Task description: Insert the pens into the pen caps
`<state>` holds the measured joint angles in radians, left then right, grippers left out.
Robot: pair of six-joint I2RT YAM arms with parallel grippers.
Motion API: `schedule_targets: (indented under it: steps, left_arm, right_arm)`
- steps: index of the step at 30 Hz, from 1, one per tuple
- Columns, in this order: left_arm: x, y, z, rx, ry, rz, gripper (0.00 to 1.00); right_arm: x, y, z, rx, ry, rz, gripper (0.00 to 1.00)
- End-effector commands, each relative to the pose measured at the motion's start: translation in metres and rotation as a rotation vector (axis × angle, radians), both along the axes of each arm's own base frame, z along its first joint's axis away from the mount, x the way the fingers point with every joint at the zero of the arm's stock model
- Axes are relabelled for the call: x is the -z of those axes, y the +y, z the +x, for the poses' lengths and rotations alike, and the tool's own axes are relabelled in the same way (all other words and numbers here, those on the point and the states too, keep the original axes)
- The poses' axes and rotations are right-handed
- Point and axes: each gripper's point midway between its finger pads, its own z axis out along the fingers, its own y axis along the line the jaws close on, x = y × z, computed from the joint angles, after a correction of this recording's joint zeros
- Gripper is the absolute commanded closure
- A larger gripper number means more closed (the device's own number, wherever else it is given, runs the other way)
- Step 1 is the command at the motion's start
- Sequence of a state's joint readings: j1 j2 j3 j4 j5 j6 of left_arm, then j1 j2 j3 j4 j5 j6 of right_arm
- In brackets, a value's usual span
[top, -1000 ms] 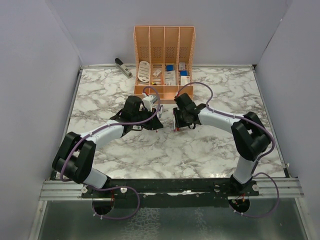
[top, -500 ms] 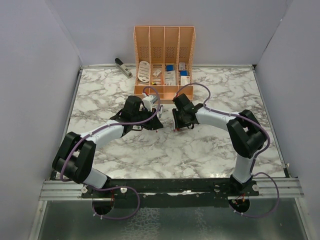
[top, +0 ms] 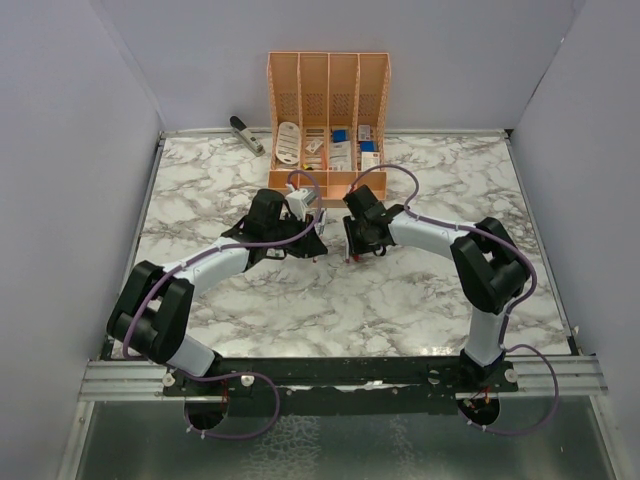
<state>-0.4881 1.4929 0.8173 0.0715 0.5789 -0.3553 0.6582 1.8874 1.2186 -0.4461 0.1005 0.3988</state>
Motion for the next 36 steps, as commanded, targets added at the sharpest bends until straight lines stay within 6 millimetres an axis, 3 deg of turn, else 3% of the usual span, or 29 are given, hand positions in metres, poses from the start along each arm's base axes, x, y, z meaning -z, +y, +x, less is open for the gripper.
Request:
schedule_targets:
  steps: [1, 10, 14, 17, 23, 28, 32, 36]
  left_arm:
    - [-0.01, -0.004, 0.005, 0.024, -0.029, -0.018, 1.0]
    - [-0.008, -0.005, 0.006, 0.028, -0.023, -0.019, 1.0]
    - [-0.009, -0.007, 0.006, 0.036, -0.024, -0.023, 1.0]
    - [-0.011, -0.007, 0.005, 0.05, -0.033, -0.027, 1.0]
    - [-0.019, -0.012, -0.002, 0.115, -0.064, -0.058, 1.0]
    - [-0.029, -0.017, -0.008, 0.171, -0.084, -0.091, 1.0]
    - [-0.04, -0.023, -0.012, 0.194, -0.099, -0.126, 1.0]
    - [-0.055, -0.035, -0.015, 0.202, -0.129, -0.162, 1.0]
  right_arm:
    - [0.011, -0.007, -0.009, 0.021, 0.049, -0.041, 0.7]
    - [0.024, -0.017, -0.023, 0.04, 0.099, -0.076, 0.98]
    - [0.017, -0.017, -0.014, 0.065, 0.069, -0.082, 0.99]
    - [-0.001, -0.018, 0.0, 0.104, 0.003, -0.084, 0.99]
    - [-0.064, -0.022, 0.036, 0.236, -0.198, -0.029, 0.99]
    - [-0.141, -0.018, 0.057, 0.283, -0.424, 0.195, 0.99]
    - [-0.204, -0.015, 0.053, 0.262, -0.623, 0.398, 0.99]
    - [-0.252, -0.015, 0.039, 0.214, -0.775, 0.565, 0.99]
